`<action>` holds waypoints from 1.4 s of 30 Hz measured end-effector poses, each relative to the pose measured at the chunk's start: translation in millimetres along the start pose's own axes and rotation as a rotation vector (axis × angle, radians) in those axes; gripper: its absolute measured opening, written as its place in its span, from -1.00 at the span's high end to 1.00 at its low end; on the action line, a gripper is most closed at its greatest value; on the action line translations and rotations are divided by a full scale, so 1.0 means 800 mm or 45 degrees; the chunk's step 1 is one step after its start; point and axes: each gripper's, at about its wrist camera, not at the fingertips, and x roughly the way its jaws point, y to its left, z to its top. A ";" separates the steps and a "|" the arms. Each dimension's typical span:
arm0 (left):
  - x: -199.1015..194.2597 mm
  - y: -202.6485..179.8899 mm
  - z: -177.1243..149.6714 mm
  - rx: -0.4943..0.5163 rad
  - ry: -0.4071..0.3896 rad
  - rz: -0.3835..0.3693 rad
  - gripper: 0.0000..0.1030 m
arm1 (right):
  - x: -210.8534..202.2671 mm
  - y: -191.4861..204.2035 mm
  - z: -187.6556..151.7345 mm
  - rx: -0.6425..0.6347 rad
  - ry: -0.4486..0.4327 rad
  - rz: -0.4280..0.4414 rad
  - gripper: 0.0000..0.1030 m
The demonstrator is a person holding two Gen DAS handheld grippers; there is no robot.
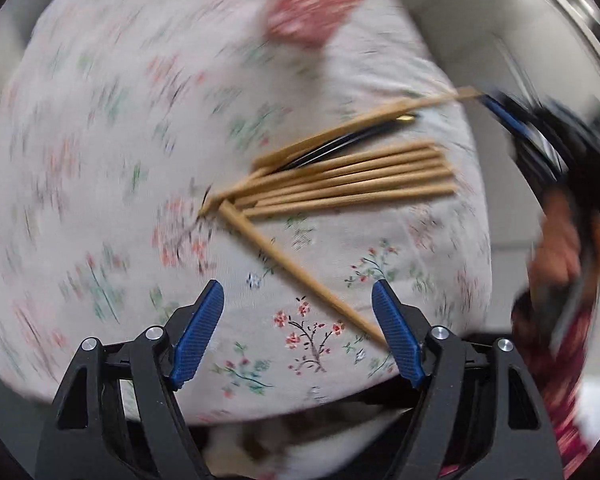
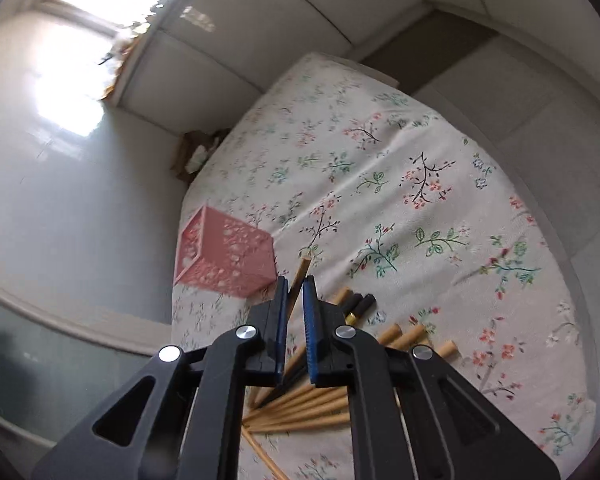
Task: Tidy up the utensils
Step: 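Lift both held chopsticks upright and carry them toward the pink holder, then lower the left gripper's chopstick into the pink holder and open it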
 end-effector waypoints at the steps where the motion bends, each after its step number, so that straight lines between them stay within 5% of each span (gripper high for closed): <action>1: 0.003 -0.002 0.003 -0.037 0.000 0.033 -0.35 | -0.005 0.001 -0.002 -0.008 0.001 0.013 0.85; 4: 0.009 -0.010 0.011 -0.117 -0.032 0.160 -0.13 | -0.023 0.014 -0.002 -0.075 -0.037 0.044 0.86; 10: 0.038 -0.026 0.024 -0.152 -0.050 0.358 0.63 | -0.041 0.019 -0.008 -0.175 -0.064 0.101 0.87; 13: 0.034 -0.033 0.020 -0.098 -0.106 0.383 0.69 | -0.048 0.023 -0.011 -0.209 -0.090 0.136 0.88; 18: 0.011 -0.007 0.000 -0.125 -0.245 0.226 0.88 | -0.077 0.039 -0.019 -0.301 -0.189 0.182 0.89; 22: -0.039 -0.005 -0.016 -0.028 -0.420 0.119 0.88 | -0.084 0.055 -0.027 -0.381 -0.234 0.162 0.89; 42: -0.236 -0.058 -0.012 0.215 -1.096 -0.051 0.88 | -0.154 0.176 -0.028 -0.600 -0.357 0.013 0.89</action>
